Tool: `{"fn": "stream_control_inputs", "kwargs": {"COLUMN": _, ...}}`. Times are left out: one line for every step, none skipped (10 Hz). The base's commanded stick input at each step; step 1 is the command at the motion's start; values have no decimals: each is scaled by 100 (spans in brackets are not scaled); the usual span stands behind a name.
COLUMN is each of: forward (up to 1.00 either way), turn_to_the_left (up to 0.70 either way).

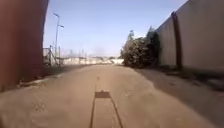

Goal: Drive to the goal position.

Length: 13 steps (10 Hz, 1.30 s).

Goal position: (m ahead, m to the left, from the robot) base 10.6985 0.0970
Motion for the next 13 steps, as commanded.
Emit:
{"fn": "stream_control_inputs", "kwargs": {"forward": 100, "turn_to_the_left": -8}}
{"fn": "stream_control_inputs", "kwargs": {"forward": 100, "turn_to_the_left": 0}}
{"fn": "stream_control_inputs", "kwargs": {"forward": 100, "turn_to_the_left": 0}}
{"fn": "stream_control_inputs", "kwargs": {"forward": 100, "turn_to_the_left": 0}}
{"fn": "stream_control_inputs", "kwargs": {"forward": 100, "turn_to_the_left": 0}}
{"fn": "stream_control_inputs", "kwargs": {"forward": 100, "turn_to_the_left": 0}}
{"fn": "stream_control_inputs", "kwargs": {"forward": 100, "turn_to_the_left": 0}}
{"fn": "stream_control_inputs", "kwargs": {"forward": 100, "turn_to_the_left": 0}}
{"fn": "stream_control_inputs", "kwargs": {"forward": 100, "turn_to_the_left": 0}}
{"fn": "stream_control_inputs", "kwargs": {"forward": 100, "turn_to_the_left": 0}}
{"fn": "stream_control_inputs", "kwargs": {"forward": 100, "turn_to_the_left": 0}}
{"fn": "stream_control_inputs", "kwargs": {"forward": 100, "turn_to_the_left": 0}}
{"fn": "stream_control_inputs", "kwargs": {"forward": 100, "turn_to_the_left": 0}}
